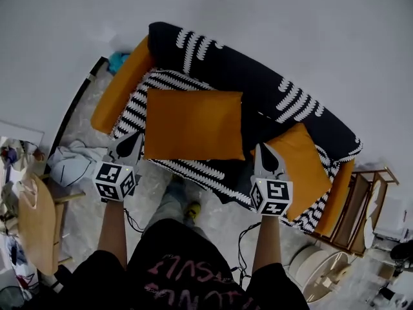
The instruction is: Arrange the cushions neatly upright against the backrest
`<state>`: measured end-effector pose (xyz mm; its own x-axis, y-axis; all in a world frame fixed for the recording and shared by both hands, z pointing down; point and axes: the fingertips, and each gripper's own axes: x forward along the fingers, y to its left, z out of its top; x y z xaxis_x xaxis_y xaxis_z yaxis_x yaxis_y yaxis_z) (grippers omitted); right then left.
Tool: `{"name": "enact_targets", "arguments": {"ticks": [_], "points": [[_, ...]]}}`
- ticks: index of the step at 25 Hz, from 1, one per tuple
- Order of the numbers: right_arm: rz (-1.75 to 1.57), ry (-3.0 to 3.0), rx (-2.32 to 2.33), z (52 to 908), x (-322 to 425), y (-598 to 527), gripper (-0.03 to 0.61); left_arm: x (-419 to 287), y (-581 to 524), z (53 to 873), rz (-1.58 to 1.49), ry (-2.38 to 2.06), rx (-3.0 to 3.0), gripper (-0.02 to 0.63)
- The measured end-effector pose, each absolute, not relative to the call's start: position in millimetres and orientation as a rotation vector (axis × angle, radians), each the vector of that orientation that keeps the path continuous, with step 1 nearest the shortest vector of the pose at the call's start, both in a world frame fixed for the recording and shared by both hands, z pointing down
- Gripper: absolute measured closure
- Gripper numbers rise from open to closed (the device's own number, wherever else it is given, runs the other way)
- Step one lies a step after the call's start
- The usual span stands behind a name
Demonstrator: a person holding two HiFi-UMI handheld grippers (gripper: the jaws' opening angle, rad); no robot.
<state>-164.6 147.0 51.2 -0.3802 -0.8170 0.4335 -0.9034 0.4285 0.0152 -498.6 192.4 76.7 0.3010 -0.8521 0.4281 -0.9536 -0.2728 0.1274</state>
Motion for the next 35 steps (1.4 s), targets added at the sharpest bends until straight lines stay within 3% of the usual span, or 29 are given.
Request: {"name": "enact_targets", "arguments": {"ticks": [11, 13, 16, 19, 35], "points": [[0.529, -2.127, 1.362, 180, -181, 94, 0.534, -543, 133, 209, 0.514, -1.538, 2.005, 0.611], [0.549, -2.101, 1.346, 202, -181, 85, 0.522, -547, 128, 232, 0.522, -1.515, 1.975, 0.559], [0.575, -2.069, 1.32, 235, -179, 72, 0.496, -553, 119, 266, 0.531, -1.493, 1.935, 0.541], [0.603, -2.033, 1.287, 268, -176, 59, 0.461, -556, 110, 301, 0.551, -1.445, 1.898, 0.484], [0.831, -1.916, 1.174, 433, -169, 16, 0.278, -568, 74, 452, 0.72, -1.266, 1.801, 0.346]]}}
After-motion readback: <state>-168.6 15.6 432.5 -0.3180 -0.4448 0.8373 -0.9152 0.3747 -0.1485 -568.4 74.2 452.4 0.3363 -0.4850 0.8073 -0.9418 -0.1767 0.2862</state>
